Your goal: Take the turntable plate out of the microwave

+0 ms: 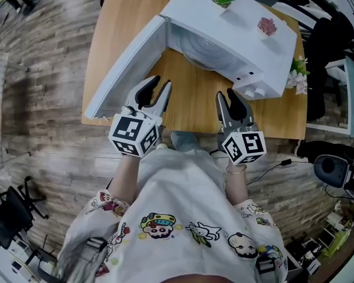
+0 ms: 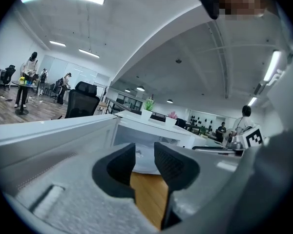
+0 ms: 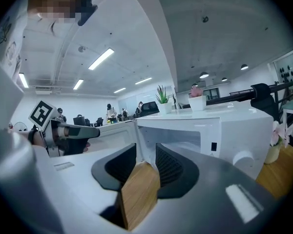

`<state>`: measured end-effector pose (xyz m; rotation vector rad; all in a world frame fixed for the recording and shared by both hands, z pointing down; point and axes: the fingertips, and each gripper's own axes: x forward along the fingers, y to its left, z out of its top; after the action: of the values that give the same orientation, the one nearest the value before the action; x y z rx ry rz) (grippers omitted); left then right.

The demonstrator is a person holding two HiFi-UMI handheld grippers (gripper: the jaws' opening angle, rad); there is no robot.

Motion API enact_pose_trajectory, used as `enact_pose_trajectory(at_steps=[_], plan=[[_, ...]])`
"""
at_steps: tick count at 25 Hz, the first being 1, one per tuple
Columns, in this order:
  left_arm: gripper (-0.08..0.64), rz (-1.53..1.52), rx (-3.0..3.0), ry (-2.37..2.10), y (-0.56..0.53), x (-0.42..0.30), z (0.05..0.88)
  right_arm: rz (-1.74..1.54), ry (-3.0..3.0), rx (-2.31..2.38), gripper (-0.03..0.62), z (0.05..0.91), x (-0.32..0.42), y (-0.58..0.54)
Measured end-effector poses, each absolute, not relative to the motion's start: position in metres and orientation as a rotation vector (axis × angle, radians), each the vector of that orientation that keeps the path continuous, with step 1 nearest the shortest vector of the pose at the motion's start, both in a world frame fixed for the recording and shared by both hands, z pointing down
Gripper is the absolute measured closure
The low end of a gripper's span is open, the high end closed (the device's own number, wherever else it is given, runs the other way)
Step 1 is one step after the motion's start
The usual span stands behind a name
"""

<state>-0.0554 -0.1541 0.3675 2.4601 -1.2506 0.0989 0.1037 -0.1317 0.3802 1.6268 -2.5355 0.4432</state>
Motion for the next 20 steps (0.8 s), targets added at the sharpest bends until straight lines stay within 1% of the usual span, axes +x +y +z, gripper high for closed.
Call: enact_pose_trajectory(at_steps=[13, 20], plan=[[0.446, 0.063, 2.444, -1.270, -0.201, -0.020, 0.373, 0.463, -2.584, 1.540, 0.472, 0.389, 0.123, -0.175], [0.446, 0.074, 2.440, -1.239, -0.213, -0.014, 0.376, 0.474, -2.580, 1.547, 0.472, 0.388, 0.126, -0.186]])
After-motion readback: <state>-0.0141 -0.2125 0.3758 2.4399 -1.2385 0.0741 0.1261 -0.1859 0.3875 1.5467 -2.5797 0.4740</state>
